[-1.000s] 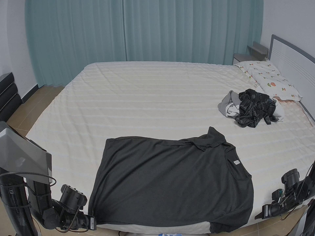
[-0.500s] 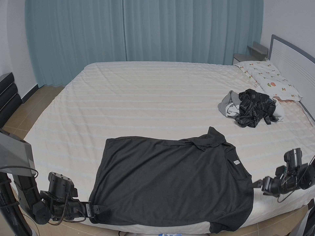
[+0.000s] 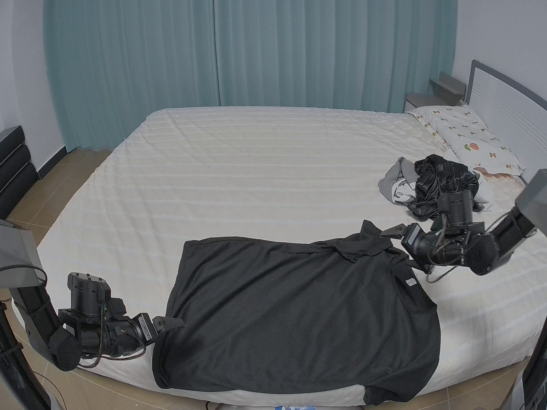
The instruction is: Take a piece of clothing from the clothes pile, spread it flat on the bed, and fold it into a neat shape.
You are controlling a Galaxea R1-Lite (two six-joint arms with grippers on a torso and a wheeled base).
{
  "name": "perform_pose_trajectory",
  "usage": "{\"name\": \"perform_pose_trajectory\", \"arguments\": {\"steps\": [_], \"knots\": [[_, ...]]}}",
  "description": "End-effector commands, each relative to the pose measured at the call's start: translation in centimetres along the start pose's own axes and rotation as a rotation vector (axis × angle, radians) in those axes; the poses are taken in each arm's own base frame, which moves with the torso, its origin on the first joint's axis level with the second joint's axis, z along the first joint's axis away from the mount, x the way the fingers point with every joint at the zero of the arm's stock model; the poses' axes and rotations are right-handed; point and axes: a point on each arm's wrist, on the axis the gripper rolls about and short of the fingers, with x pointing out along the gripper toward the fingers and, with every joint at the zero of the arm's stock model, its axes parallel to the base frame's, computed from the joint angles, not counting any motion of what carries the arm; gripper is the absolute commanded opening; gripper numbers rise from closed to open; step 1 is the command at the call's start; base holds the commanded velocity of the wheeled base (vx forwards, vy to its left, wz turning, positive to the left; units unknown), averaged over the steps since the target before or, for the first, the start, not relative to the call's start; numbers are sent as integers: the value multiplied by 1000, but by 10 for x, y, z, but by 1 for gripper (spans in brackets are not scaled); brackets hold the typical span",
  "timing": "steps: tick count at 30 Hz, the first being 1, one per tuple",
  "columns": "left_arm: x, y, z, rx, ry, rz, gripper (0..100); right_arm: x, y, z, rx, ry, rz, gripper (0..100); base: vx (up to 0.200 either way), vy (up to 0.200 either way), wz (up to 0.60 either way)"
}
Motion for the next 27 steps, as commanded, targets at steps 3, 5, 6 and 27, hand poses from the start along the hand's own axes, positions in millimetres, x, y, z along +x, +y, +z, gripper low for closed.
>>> {"name": "perform_pose_trajectory", "arguments": {"steps": [3,5,6,27], "knots": [[19,-4,14,-162,32,-72,100,106,-19,-14,27,21,-33,100,0,0,0],[19,-4,14,-174,39,-75,100,110,-18,-13,24,16,-26,100,0,0,0],[20,-4,13,-175,43,-74,100,113,-17,-14,24,16,-22,100,0,0,0],[21,-3,11,-175,51,-68,100,153,12,17,-43,-204,191,100,0,0,0]]}}
